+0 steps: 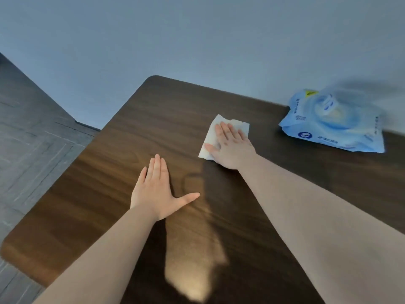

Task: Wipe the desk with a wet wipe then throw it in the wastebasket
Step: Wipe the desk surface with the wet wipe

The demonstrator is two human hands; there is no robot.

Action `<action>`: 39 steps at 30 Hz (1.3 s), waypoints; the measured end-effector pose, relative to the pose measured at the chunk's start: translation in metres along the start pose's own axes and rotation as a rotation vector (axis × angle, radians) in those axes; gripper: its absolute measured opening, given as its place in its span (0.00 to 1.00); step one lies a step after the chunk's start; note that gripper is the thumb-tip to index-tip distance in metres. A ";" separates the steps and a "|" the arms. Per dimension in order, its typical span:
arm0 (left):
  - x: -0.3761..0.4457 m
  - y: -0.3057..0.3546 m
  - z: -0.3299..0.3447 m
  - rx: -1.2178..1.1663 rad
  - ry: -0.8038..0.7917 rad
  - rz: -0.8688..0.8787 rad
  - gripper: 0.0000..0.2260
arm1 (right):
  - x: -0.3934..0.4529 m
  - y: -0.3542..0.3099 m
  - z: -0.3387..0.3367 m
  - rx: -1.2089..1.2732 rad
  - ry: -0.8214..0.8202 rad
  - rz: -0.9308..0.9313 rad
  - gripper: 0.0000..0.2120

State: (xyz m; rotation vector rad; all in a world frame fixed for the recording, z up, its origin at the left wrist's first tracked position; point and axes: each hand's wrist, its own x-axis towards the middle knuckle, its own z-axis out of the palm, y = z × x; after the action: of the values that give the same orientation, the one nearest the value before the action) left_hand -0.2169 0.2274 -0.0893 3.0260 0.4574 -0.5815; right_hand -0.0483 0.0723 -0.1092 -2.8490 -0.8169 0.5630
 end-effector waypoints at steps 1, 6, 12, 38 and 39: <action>0.000 0.007 -0.003 0.021 0.014 0.038 0.58 | -0.018 0.026 -0.002 -0.003 -0.018 0.037 0.35; 0.004 0.110 -0.019 0.025 0.042 0.346 0.53 | -0.125 0.154 -0.005 -0.004 0.003 0.306 0.35; -0.003 0.279 -0.018 0.067 0.006 0.628 0.51 | -0.237 0.274 0.011 0.082 0.063 0.680 0.35; -0.035 0.436 0.012 0.241 -0.006 0.871 0.55 | -0.458 0.429 0.052 0.281 0.176 1.315 0.36; -0.035 0.436 0.012 0.238 -0.013 0.871 0.55 | -0.461 0.419 0.054 0.283 0.173 1.314 0.36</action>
State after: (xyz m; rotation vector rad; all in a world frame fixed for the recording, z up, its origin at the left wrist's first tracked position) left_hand -0.1259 -0.2008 -0.1006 2.9791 -0.9495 -0.5892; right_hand -0.2273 -0.5267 -0.1041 -2.7078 1.1713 0.4275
